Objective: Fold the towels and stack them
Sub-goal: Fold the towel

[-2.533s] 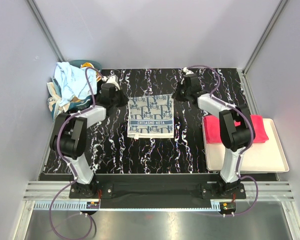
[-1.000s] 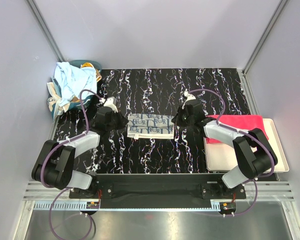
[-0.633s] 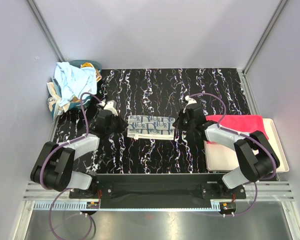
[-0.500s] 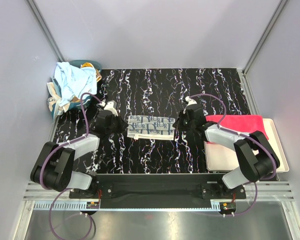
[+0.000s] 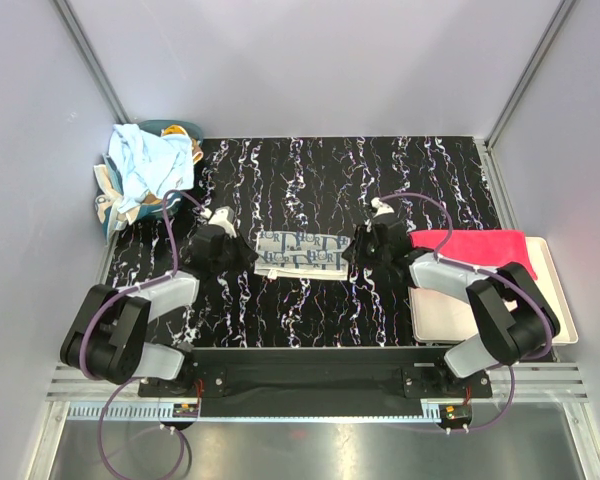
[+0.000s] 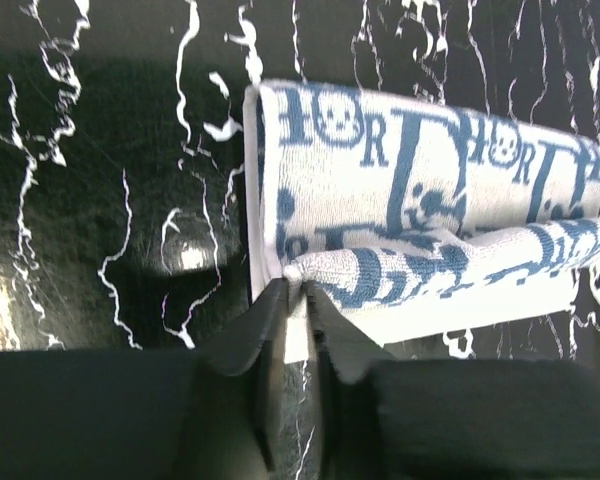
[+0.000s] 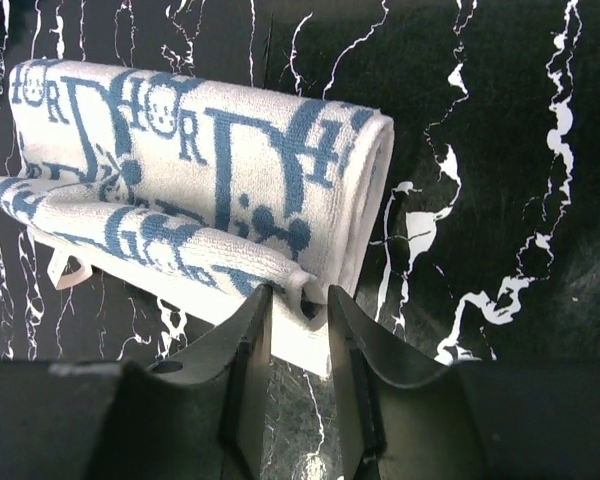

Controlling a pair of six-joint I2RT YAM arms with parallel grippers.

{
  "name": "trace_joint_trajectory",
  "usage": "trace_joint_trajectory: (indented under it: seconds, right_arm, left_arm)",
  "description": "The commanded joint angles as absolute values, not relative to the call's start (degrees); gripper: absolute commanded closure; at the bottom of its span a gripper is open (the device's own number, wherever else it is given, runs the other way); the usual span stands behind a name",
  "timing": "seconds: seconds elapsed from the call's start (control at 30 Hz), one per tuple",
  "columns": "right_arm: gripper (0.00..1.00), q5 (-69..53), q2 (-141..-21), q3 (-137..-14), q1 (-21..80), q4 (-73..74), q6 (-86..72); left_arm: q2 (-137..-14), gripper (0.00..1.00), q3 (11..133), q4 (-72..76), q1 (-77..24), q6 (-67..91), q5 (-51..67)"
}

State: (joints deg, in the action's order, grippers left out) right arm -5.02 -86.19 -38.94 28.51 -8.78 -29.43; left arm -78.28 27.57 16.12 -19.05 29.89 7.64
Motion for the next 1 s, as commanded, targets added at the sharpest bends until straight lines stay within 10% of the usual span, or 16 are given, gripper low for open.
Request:
trace_joint_trajectory:
  seconds: [0.0,0.3,0.97]
  right_arm:
    - [0.64,-3.87,-82.71,-38.58,29.0,-10.03,-30.41]
    - [0.64,-1.06,-77.61,-41.83,29.18,-2.64,-31.46]
    - [0.66,-3.43,-92.11,-37.36,34.72,-9.75,-39.37]
  left_arm:
    - [-75.06,0.79,26.54,17.93,-19.51,29.88,8.61]
    - [-64.43,0.71,29.17,8.7,-20.3,28.56,5.98]
    - [-83.58,0.75,31.73,12.3,-30.59,32.69,0.44]
